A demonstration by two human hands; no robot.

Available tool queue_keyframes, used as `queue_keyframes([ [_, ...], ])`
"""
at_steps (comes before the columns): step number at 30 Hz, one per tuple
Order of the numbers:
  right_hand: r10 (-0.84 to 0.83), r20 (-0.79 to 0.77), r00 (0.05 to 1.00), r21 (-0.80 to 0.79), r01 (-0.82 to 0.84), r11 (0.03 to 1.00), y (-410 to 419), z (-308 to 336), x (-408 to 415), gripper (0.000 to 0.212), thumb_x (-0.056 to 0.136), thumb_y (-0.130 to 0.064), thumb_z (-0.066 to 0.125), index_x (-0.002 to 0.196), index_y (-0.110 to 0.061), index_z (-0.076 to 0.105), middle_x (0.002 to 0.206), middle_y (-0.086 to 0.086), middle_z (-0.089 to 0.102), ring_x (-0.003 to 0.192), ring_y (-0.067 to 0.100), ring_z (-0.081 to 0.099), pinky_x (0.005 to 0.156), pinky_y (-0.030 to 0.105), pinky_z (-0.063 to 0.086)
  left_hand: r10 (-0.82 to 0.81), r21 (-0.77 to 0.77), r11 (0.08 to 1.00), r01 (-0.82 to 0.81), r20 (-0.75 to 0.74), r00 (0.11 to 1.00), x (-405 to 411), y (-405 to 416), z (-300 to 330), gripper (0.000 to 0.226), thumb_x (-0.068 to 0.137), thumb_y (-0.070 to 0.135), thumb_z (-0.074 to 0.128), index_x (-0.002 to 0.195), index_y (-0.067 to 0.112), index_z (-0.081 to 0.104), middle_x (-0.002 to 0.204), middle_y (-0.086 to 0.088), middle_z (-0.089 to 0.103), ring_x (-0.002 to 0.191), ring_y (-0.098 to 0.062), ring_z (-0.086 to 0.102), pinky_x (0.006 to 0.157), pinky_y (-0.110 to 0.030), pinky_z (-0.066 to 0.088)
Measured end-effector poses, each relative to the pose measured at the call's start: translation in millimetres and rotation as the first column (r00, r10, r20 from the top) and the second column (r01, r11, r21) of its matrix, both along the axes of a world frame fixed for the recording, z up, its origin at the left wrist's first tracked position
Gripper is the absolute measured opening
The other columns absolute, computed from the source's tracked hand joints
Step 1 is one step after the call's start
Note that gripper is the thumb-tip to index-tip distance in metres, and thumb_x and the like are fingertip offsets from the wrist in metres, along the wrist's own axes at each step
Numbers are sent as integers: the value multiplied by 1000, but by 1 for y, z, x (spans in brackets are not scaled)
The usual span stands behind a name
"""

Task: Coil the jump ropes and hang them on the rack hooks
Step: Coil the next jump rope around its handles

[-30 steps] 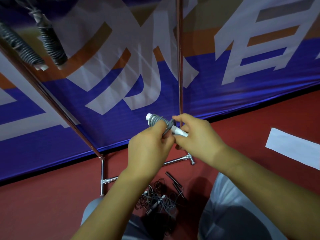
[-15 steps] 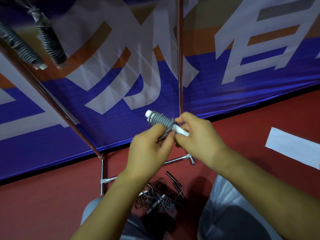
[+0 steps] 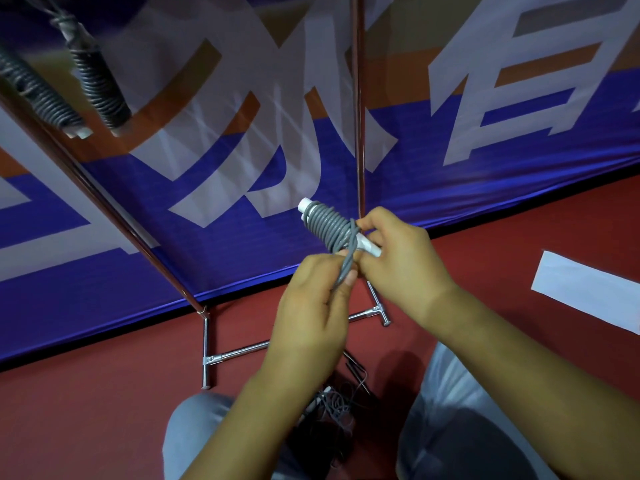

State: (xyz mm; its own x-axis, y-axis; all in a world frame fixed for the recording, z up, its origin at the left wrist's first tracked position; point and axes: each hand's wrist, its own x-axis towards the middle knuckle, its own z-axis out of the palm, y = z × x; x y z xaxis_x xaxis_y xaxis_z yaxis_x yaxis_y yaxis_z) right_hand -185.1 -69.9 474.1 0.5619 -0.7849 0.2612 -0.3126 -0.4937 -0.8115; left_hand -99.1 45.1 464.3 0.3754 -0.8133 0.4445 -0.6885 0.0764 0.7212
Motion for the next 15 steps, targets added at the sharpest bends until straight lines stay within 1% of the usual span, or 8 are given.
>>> queue_keyframes([
  [3,5,-38,999,-40,-6,999,1,-3,0,25,80,-10,71,103,-10,60,73,-2,59,65,18,53,62,27,42,-6,-32,999,8,64,998,0,-1,4,28,94,22,46,105,8,67,111,3,58,104,1,52,90,-10,38],
  [6,5,-75,997,-78,-11,997,3,-7,-2,26,81,-10,68,105,-10,59,68,-5,54,63,20,48,61,28,38,-82,14,997,82,84,993,-2,-2,8,28,94,20,45,110,8,65,116,6,58,108,0,52,93,-9,35],
  [7,7,-89,996,-91,-15,996,4,-7,-3,26,82,-11,68,105,-10,58,68,-4,56,63,20,49,61,28,38,-97,30,995,95,87,991,-2,-2,8,28,95,19,45,112,8,65,118,5,58,110,0,52,95,-9,35],
  [9,25,-121,992,-110,-39,993,4,-5,-4,27,82,-14,67,108,-12,57,74,1,63,68,23,55,62,31,41,-109,54,993,105,67,992,-2,-1,9,25,96,18,48,113,9,64,122,5,58,112,0,51,95,-9,35],
  [11,44,-116,992,-109,-56,992,5,-3,-4,31,82,-15,67,111,-11,55,72,0,60,69,25,56,64,33,43,-102,77,992,100,27,994,-2,0,11,24,95,20,49,109,11,65,122,7,55,112,5,50,92,-6,35],
  [13,43,-89,995,-94,-52,994,5,-2,-3,42,83,-14,67,123,-13,52,64,-7,51,63,20,51,63,33,42,-93,109,990,92,3,996,-1,2,12,27,95,29,47,105,12,65,123,11,48,111,8,47,89,-4,35],
  [15,38,-63,997,-80,-43,996,4,-1,-2,52,84,-12,67,133,-16,49,59,-12,44,56,12,46,62,30,40,-121,150,981,125,-41,992,1,5,13,33,92,37,45,106,14,65,125,15,41,112,10,46,89,-4,35],
])
